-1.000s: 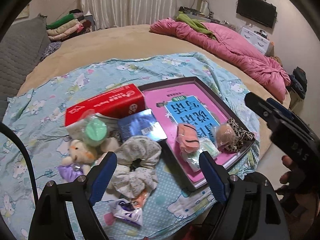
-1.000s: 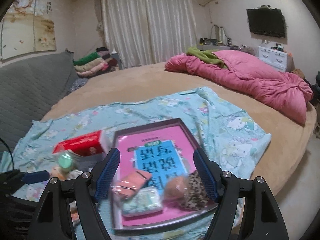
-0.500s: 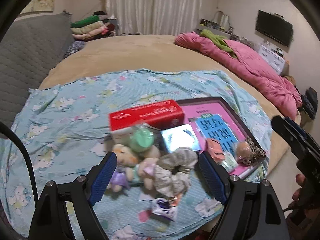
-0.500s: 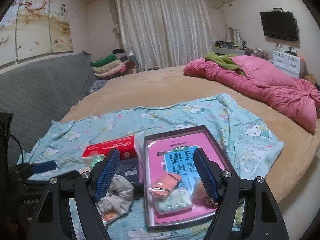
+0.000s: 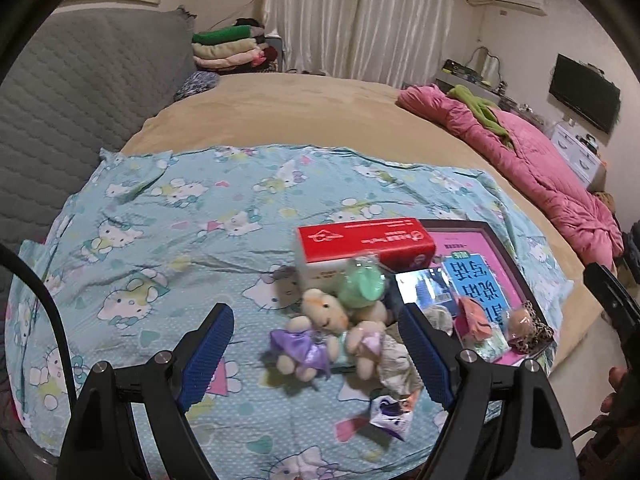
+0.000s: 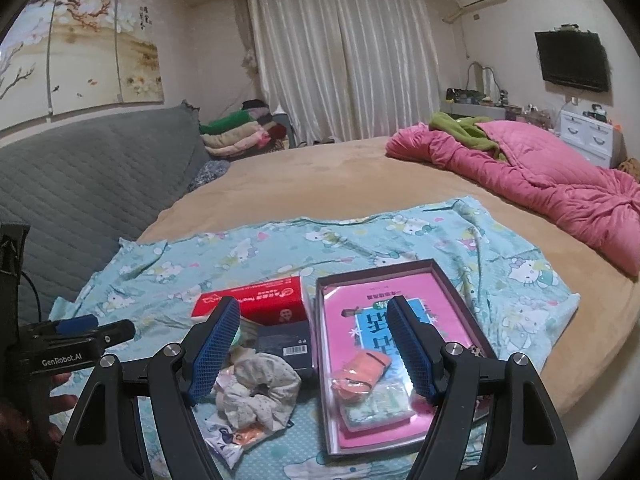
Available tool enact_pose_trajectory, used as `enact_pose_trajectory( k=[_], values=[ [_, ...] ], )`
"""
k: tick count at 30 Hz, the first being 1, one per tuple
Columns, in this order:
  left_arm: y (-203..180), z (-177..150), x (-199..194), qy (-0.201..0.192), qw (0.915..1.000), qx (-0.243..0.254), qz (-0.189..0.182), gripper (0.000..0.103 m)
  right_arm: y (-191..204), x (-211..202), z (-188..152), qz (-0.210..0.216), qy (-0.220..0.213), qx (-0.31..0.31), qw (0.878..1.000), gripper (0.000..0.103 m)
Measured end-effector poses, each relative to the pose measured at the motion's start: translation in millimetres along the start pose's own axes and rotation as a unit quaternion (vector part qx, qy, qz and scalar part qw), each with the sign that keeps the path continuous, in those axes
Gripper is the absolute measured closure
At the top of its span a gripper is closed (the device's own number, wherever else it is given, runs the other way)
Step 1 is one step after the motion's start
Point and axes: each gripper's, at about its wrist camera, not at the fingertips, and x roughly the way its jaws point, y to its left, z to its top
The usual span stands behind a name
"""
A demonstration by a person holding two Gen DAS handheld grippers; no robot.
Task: Organize soft objects
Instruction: 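Move both open tools back toward the pile beside the red tissue box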
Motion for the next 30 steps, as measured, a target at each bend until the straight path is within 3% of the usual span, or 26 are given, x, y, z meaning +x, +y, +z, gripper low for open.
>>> enact_pose_trajectory(
  k=[9, 16, 30],
  values=[
    [22.0, -6.9, 7.1, 0.004, 0.9998, -0.014, 0.015, 0.019, 14.1, 9.7, -5.0, 0.009, 0.019, -0.013, 1.0, 0.026],
    [28.4, -16.6, 24.8, 0.017, 0.9997, -0.018, 0.002, 0.019, 23.5, 22.4, -16.7, 0.015, 0.041, -0.022, 0.999, 0.026],
    [28.9, -38.1, 75.7, 0.047, 0.9986, 0.007, -0.023, 0.019, 38.5, 79.1, -58.4, 0.038, 0.135, 0.0, 0.99, 0.026]
  ],
)
